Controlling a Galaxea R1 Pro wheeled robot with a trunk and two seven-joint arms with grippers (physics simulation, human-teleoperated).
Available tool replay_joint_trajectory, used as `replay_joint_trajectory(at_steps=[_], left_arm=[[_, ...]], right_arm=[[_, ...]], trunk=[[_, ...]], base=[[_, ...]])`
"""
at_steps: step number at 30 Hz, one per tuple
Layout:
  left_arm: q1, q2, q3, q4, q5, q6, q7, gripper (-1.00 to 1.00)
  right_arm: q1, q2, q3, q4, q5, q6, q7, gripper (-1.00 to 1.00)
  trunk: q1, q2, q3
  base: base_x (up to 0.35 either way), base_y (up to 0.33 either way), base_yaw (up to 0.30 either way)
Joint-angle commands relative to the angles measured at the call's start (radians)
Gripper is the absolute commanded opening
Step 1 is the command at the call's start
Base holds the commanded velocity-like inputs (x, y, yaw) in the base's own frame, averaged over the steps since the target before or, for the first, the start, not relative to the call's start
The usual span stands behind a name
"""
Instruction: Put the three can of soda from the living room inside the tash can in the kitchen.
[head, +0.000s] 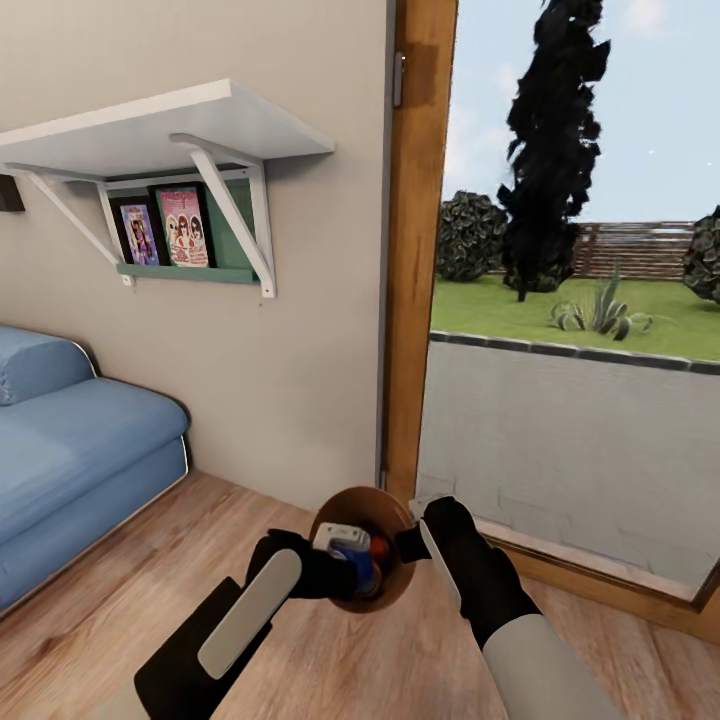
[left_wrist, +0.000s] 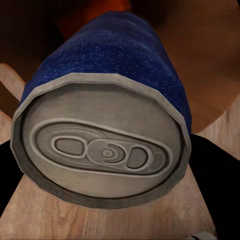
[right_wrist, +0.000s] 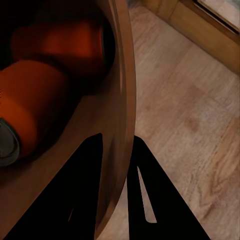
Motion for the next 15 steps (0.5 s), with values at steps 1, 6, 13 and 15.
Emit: replay_joint_trajectory(at_steps=[1,6,13,15], left_arm=[[0.000,-0.001,0.000,0.003,-0.003,0.000,0.001,-1.00],[0.000,-0.004,0.000,0.022,-0.012,0.000,0.004,-1.00],[0.000,-0.015,-0.003,0.062,-0.014,0.000,0.003,-1.00],[-0.001,-0.021,-0.007,0.065,-0.014,0.000,0.003,-1.00]], right_arm=[[0.000,0.000,0.000,-0.001,-0.012,0.000,0.004,-1.00],[-0.001,0.001,0.001,-0.001,-0.011,0.000,0.004,-1.00],[-0.001,0.002,0.002,-0.001,-0.011,0.000,0.004,-1.00],[-0.001,0.003,0.003,-0.001,-0.011,0.000,0.004,-1.00]], trunk=[[0.000,0.000,0.000],[0.000,0.000,0.000],[0.000,0.000,0.000],[0.000,0.000,0.000]], base=[[0.000,0.000,0.000],[0.000,0.000,0.000],[0.000,0.000,0.000],[0.000,0.000,0.000]])
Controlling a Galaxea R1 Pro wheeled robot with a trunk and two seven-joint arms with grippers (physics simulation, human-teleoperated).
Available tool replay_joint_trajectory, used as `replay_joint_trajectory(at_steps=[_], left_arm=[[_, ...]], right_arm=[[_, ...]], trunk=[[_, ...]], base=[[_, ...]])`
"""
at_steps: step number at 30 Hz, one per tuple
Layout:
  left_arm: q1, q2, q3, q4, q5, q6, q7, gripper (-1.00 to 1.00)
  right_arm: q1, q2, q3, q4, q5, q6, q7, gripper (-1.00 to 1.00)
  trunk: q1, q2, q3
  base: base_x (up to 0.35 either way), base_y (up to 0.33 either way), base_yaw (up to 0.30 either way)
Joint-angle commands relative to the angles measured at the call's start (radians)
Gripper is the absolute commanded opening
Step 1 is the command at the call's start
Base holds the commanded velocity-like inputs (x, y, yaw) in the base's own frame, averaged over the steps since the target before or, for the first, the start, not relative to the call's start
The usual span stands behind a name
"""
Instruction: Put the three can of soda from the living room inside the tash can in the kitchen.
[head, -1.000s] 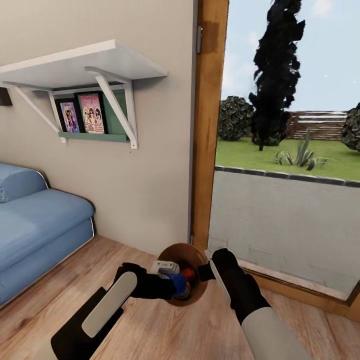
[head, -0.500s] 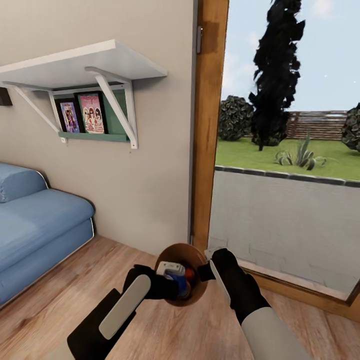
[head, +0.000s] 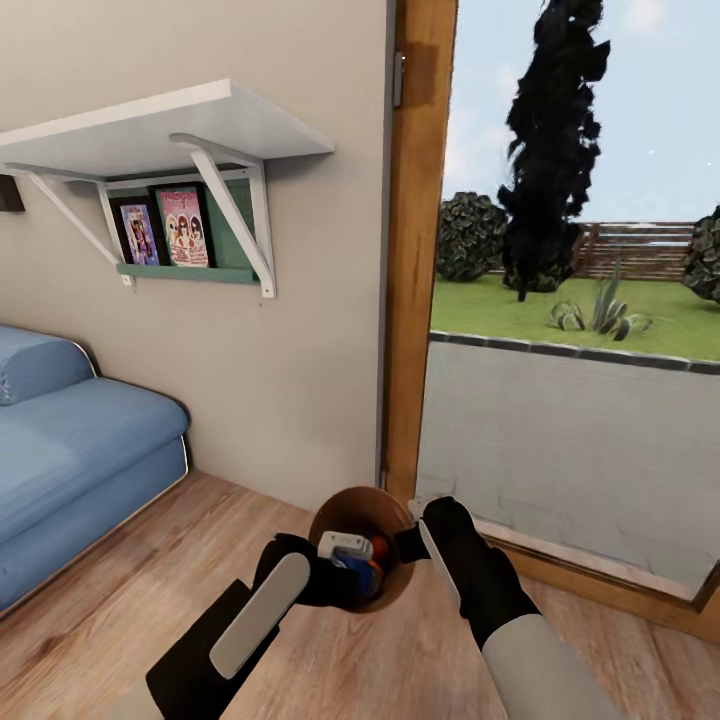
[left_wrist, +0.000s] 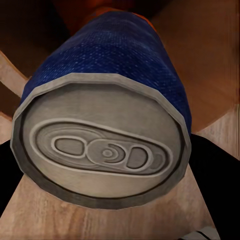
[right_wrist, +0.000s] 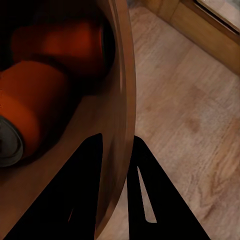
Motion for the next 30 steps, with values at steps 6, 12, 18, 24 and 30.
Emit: replay_joint_trajectory(at_steps=[6,12,18,24,30], left_arm=[[-0.001,-0.009,-0.006,0.017,-0.003,0.001,0.000,-1.00],[-0.001,-0.014,-0.007,0.030,-0.003,0.001,0.000,-1.00],[-0.001,-0.014,-0.007,0.032,-0.003,0.001,0.000,1.00],[-0.001,-0.013,-0.007,0.032,-0.003,0.001,0.000,1.00],[-0.001,-0.007,-0.006,0.028,-0.002,0.001,-0.001,1.00]], right_arm=[[0.000,-0.001,0.000,-0.001,-0.012,0.000,0.004,-1.00],[0.000,0.000,0.001,0.000,-0.012,0.000,0.004,-1.00],[0.000,-0.001,0.001,0.007,-0.012,0.000,0.004,-1.00],[0.001,-0.001,0.002,0.011,-0.012,0.000,0.004,-1.00],[0.000,-0.001,0.002,0.013,-0.012,0.000,0.004,-1.00]], trunk=[[0.000,0.000,0.000],[0.000,0.000,0.000],[0.000,0.000,0.000],[0.000,0.000,0.000],[0.000,0.000,0.000]], base=[[0.000,0.000,0.000],[0.000,0.000,0.000],[0.000,0.000,0.000],[0.000,0.000,0.000],[0.000,0.000,0.000]])
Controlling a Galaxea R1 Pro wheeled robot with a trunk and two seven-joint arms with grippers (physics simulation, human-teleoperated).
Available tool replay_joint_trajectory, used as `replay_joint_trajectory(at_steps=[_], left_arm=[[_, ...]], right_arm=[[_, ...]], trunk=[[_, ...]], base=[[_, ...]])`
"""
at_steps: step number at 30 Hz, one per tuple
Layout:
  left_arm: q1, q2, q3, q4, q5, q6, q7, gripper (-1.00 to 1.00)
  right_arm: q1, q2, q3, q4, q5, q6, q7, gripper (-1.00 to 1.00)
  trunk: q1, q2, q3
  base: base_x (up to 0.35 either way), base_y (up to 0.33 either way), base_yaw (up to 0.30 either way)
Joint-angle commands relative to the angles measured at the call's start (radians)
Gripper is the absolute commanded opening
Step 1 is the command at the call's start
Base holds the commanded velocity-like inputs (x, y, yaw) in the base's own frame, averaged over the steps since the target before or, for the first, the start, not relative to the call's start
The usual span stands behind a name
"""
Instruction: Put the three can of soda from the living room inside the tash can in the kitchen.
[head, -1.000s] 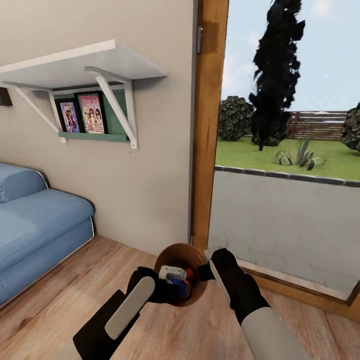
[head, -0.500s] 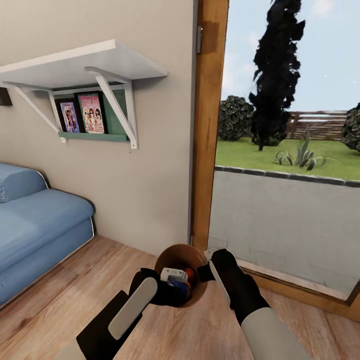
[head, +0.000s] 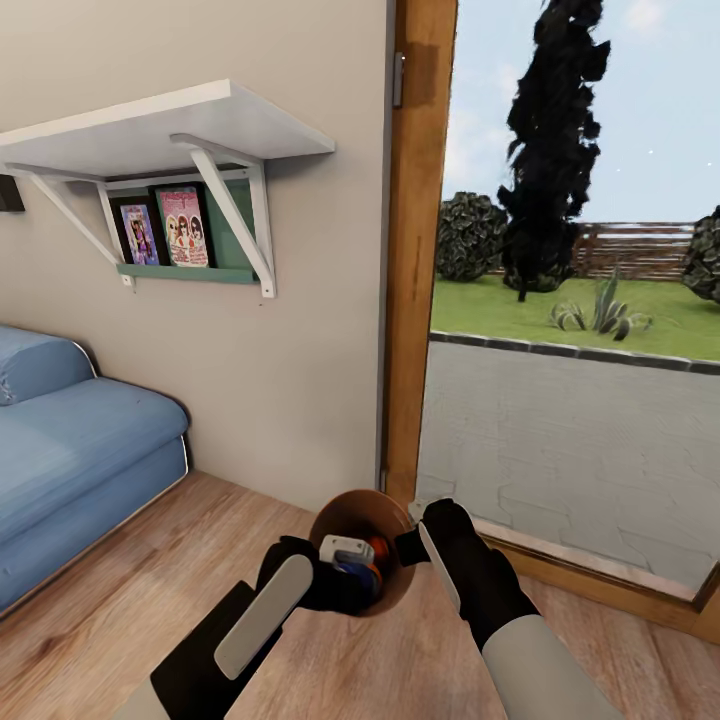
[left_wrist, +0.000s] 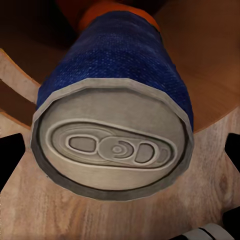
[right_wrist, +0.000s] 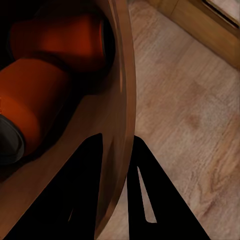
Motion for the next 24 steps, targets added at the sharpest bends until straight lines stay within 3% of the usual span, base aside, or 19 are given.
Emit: replay_joint_trajectory(at_steps=[1,10,17,22,24], left_arm=[[0.000,0.003,0.000,-0.004,0.000,0.000,0.000,1.00],[0.001,0.018,0.008,-0.100,0.002,0.000,-0.004,1.00],[0.002,0.089,0.014,-0.174,0.006,0.000,-0.011,1.00],[0.003,0.153,0.015,-0.199,0.008,0.000,-0.014,1.00],[0.003,0.192,0.017,-0.209,0.011,0.000,-0.022,1.00]], right_arm=[[-0.001,0.000,0.000,0.000,-0.012,0.000,0.004,-1.00],[0.000,-0.002,-0.002,0.005,-0.012,0.000,0.004,-1.00],[0.000,-0.006,-0.005,0.009,-0.012,0.000,0.004,-1.00],[0.000,-0.008,-0.008,0.009,-0.012,0.000,0.004,-1.00],[0.000,-0.009,-0.009,0.009,-0.012,0.000,0.004,-1.00]], trunk=[[0.000,0.000,0.000],[0.000,0.000,0.000],[0.000,0.000,0.000],[0.000,0.000,0.000],[0.000,0.000,0.000]], base=[[0.000,0.000,0.000],[0.000,0.000,0.000],[0.000,0.000,0.000],[0.000,0.000,0.000],[0.000,0.000,0.000]])
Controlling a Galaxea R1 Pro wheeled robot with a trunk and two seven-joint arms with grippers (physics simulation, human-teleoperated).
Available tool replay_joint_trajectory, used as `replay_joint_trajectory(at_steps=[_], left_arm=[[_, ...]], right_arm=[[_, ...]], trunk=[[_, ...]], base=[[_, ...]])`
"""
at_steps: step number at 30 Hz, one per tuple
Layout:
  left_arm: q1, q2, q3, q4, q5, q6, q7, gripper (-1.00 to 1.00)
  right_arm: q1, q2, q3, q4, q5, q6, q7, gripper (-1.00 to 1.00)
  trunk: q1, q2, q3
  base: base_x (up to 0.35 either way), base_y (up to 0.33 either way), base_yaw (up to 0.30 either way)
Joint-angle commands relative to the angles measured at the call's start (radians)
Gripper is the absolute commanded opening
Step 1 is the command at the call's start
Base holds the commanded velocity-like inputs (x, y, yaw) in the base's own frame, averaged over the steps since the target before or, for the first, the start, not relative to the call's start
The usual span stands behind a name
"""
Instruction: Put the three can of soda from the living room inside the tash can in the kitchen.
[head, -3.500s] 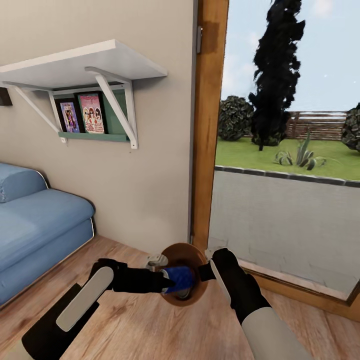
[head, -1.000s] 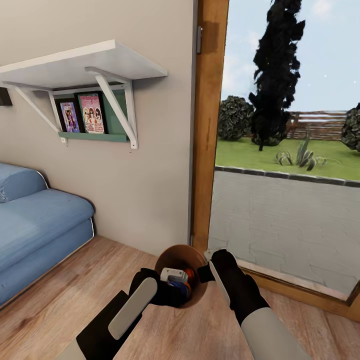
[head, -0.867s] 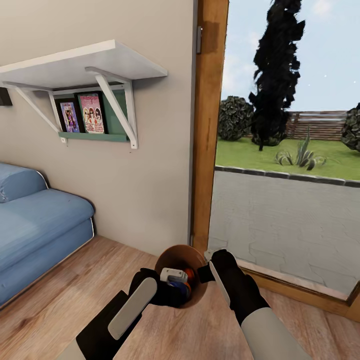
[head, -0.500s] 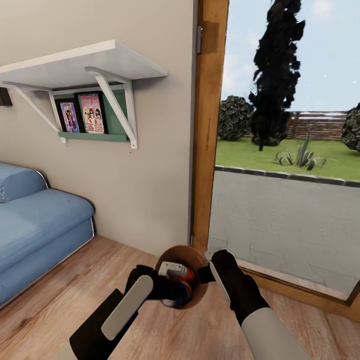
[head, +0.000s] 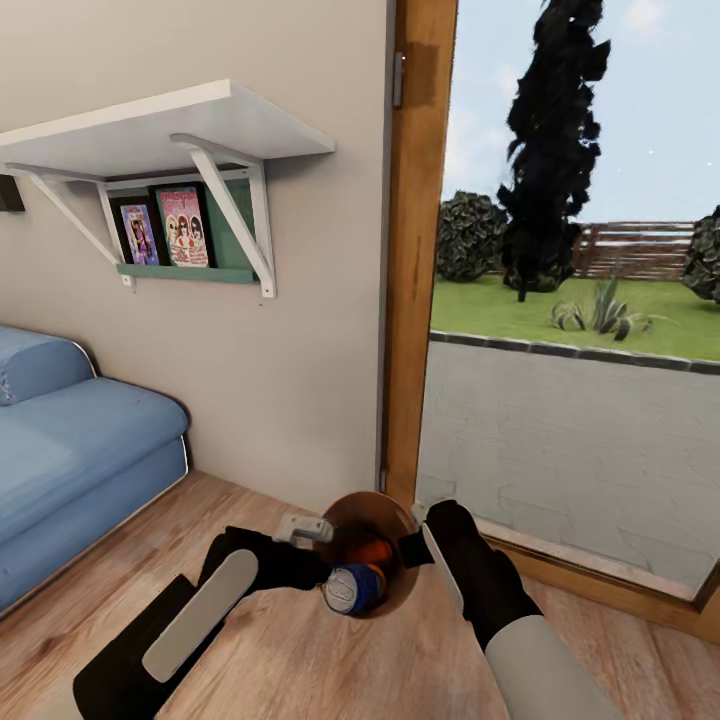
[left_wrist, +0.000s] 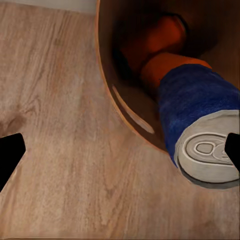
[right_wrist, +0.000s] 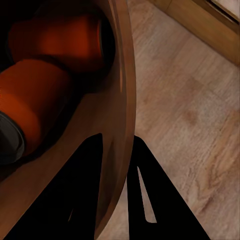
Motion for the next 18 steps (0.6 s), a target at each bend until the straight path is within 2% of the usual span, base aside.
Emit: replay_joint_trajectory(at_steps=[1,3,4,5,8,10,13,16,17,18], left_arm=[[0.000,0.012,0.001,-0.002,0.003,0.000,-0.007,1.00],[0.000,0.041,0.010,-0.009,0.004,0.000,-0.030,1.00],[0.001,0.061,0.026,-0.014,0.005,0.000,-0.050,1.00],[0.001,0.092,0.063,-0.022,0.007,0.000,-0.085,1.00],[0.007,0.161,0.152,-0.027,0.006,0.000,-0.181,1.00],[0.008,0.183,0.188,-0.026,0.002,0.000,-0.219,1.00],[0.009,0.198,0.212,-0.021,-0.003,0.000,-0.240,1.00],[0.009,0.203,0.224,0.017,-0.059,0.000,-0.247,1.00],[0.008,0.201,0.226,0.043,-0.108,-0.021,-0.250,1.00],[0.008,0.200,0.226,0.056,-0.132,-0.034,-0.251,1.00]], right_arm=[[0.000,0.000,-0.001,0.000,-0.012,0.000,0.004,-1.00],[0.000,-0.001,-0.002,0.000,-0.012,0.000,0.004,-1.00],[0.000,-0.001,-0.004,0.001,-0.012,0.000,0.004,-1.00],[0.000,-0.002,-0.006,0.001,-0.012,0.000,0.004,-1.00],[0.000,-0.002,-0.008,0.001,-0.012,0.000,0.004,-1.00],[0.000,-0.003,-0.009,0.001,-0.012,0.000,0.004,-1.00],[0.000,-0.003,-0.009,0.001,-0.012,0.000,0.004,-1.00],[0.001,-0.003,-0.010,0.001,-0.012,0.000,0.004,-1.00],[0.001,-0.003,-0.010,0.001,-0.012,0.000,0.004,-1.00],[0.001,-0.003,-0.010,0.001,-0.012,0.000,0.004,-1.00]], trunk=[[0.000,0.000,0.000],[0.000,0.000,0.000],[0.000,0.000,0.000],[0.000,0.000,0.000],[0.000,0.000,0.000],[0.000,0.000,0.000],[0.000,0.000,0.000],[0.000,0.000,0.000],[0.000,0.000,0.000],[0.000,0.000,0.000]], base=[[0.000,0.000,0.000],[0.000,0.000,0.000],[0.000,0.000,0.000],[0.000,0.000,0.000],[0.000,0.000,0.000],[0.000,0.000,0.000],[0.000,0.000,0.000],[0.000,0.000,0.000],[0.000,0.000,0.000],[0.000,0.000,0.000]])
